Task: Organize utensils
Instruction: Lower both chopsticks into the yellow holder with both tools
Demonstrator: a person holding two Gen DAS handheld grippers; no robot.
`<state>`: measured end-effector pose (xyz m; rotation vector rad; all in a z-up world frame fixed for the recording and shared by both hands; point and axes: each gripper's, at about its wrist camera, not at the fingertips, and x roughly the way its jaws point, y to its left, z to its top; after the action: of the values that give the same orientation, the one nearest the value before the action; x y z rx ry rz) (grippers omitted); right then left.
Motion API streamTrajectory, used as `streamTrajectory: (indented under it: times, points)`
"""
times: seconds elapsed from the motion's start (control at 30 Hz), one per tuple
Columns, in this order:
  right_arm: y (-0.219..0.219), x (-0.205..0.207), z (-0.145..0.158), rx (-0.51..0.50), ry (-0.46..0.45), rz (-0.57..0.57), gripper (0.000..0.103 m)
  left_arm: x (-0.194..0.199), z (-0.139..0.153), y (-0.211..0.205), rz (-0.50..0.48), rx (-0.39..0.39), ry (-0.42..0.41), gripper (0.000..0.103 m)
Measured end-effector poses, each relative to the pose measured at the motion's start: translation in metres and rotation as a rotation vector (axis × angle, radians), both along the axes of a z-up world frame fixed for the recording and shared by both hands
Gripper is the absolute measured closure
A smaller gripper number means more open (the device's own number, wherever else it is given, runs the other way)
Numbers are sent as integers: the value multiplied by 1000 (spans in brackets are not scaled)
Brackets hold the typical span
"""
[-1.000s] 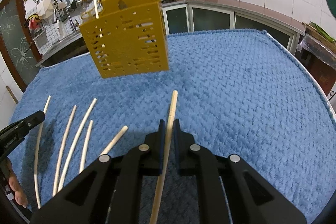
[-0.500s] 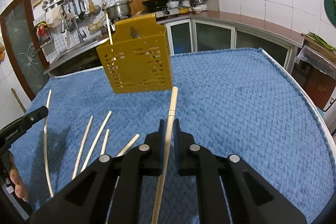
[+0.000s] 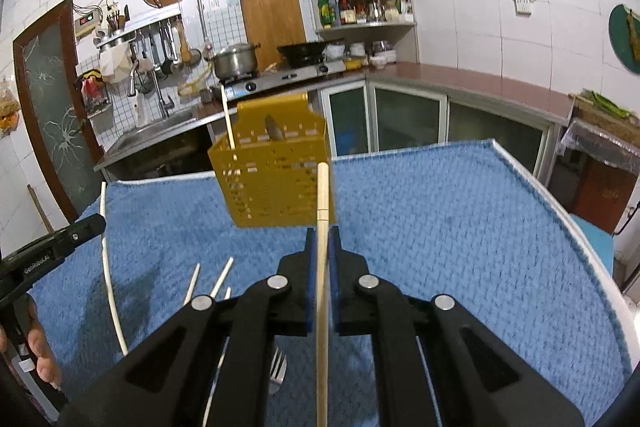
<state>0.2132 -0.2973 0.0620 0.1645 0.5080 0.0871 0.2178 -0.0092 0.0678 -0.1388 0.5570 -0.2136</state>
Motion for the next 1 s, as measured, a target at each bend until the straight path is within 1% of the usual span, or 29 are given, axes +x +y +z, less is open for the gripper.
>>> streamTrajectory:
  times: [0.23, 0.33, 0.47, 0.77, 0.9, 1.0]
  points:
    - [-7, 6, 21, 24, -51, 11, 97, 4, 30, -11, -9, 15, -45, 99]
    - [-9, 12, 31, 26, -64, 16, 97, 6, 43, -15, -13, 9, -63, 100]
    - [-14, 24, 51, 21, -95, 18, 97, 11, 64, -22, -21, 5, -99, 100]
    - [-19, 54, 82, 20, -191, 21, 97, 42, 97, -33, -24, 0, -145, 100]
    - [-23, 75, 95, 54, -229, 25, 97, 56, 115, -38, -24, -5, -173, 100]
    - [-23, 92, 105, 62, -270, 25, 97, 70, 127, -42, -22, 14, -198, 100]
